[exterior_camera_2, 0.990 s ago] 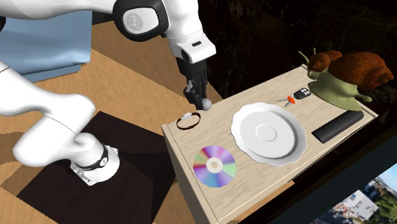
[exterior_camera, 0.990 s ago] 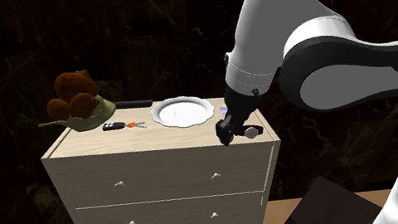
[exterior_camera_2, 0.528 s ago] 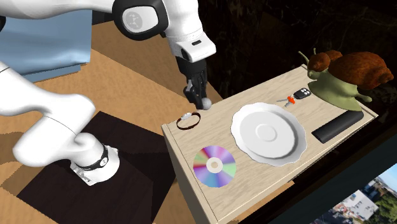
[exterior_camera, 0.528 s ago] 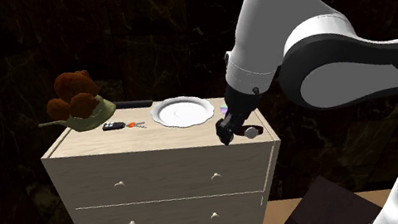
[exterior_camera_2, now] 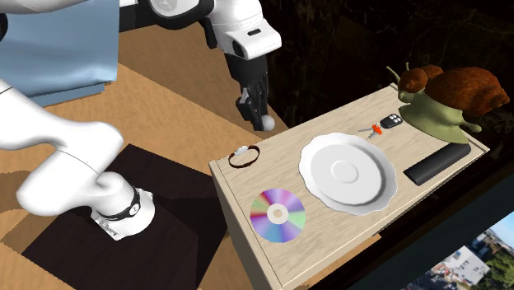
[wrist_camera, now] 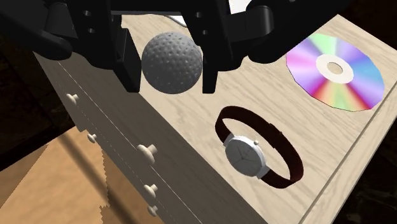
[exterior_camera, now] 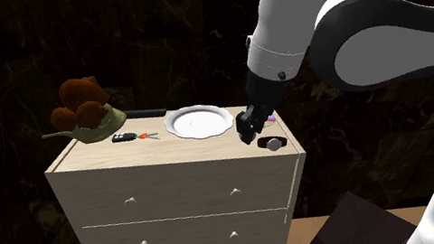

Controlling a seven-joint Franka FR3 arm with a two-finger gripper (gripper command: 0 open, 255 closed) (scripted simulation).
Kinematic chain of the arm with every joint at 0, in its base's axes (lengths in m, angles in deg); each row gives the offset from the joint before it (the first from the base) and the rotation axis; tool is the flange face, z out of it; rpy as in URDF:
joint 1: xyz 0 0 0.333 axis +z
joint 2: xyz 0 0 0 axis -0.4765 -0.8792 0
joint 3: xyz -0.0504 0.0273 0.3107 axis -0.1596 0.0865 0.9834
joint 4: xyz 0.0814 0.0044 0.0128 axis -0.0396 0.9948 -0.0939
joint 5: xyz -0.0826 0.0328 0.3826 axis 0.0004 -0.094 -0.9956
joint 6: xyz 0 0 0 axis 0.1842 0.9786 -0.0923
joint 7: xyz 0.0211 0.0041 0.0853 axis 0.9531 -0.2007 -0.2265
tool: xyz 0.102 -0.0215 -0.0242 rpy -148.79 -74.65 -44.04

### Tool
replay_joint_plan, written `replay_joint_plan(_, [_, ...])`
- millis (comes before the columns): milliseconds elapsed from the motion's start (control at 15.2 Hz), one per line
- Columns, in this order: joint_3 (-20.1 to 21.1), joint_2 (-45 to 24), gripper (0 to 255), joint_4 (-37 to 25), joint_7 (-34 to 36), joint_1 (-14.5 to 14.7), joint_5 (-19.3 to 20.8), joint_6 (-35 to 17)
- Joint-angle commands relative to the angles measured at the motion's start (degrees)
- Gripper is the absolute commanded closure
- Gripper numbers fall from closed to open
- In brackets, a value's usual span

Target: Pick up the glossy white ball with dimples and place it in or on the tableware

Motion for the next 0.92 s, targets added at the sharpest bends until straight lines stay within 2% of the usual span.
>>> replay_joint_plan(0, [-0.1,-0.2,255,-1.8,-0.2,-0.1,0.1,1.6])
replay_joint_plan(462, [-0.6,-1.1,255,-7.4,-0.7,-0.6,0.6,6.3])
replay_joint_plan(858, [0.4,-13.5,255,-17.6,-1.3,-4.4,5.4,4.7])
